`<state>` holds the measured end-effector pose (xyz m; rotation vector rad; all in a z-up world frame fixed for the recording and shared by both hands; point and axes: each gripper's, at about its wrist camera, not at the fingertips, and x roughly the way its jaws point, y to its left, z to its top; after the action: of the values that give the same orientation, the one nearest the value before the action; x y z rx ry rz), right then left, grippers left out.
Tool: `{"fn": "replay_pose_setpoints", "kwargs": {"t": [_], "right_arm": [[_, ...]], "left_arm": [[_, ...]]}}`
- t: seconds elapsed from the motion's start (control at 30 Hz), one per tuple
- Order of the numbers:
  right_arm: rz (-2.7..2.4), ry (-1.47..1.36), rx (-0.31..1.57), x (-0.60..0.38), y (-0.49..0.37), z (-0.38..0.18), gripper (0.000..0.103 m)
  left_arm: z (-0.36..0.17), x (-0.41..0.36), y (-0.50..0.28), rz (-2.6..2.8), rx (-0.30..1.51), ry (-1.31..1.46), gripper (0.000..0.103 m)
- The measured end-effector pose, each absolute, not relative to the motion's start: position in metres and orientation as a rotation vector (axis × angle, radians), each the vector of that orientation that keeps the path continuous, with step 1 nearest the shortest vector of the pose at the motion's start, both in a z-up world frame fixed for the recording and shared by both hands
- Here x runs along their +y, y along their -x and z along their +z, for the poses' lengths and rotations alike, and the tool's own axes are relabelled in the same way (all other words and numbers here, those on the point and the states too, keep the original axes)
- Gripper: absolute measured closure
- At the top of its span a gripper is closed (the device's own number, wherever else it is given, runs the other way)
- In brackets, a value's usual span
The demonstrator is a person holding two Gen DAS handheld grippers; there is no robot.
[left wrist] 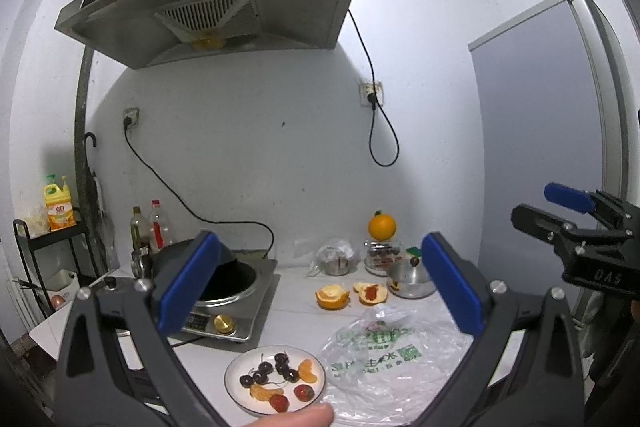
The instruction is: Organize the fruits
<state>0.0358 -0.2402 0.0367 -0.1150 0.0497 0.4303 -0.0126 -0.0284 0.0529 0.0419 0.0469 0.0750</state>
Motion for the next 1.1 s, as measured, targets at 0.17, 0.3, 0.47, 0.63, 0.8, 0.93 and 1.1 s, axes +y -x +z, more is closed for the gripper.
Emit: {"fn": "replay_pose_setpoints", "kwargs": {"t": [0.17,0.3,0.47,0.63,0.8,0.93,1.1], "right_arm": [[0.432,0.117,0.049,-0.2399,-0.0327,0.0377,0.02],[0.435,0.119,0.054,-0.2374,-0.0329,0.0396,0.02],[0.442,0.129,0.061,-0.2358,-0.0339,0.0393,0.02],[0.447,0.13,0.066,-0.2354,-0.0364,0.0393,0.02],[0.446,0.129,0.064,-0.2354,-0.0382,0.0392,0.02],[0.444,0.129,0.067,-0.2353,-0.0397,0.0394,0.02],[0.444,0.129,0.067,-0.2358,-0.0399,0.039,0.02]], "left_arm": [[0.0529,-0.0282,0.0127,0.076,0.046,-0.041,0.001],[0.053,-0.0287,0.0127,0.082,0.045,-0.036,0.001],[0.0522,-0.0266,0.0121,0.091,0.047,-0.022,0.001],[0.0516,-0.0276,0.0105,0.091,0.051,-0.024,0.001],[0.0517,-0.0282,0.0103,0.091,0.051,-0.022,0.001],[0.0517,-0.0272,0.0095,0.069,0.061,-0.006,0.001],[0.0515,-0.03,0.0091,0.059,0.064,-0.011,0.001]]}}
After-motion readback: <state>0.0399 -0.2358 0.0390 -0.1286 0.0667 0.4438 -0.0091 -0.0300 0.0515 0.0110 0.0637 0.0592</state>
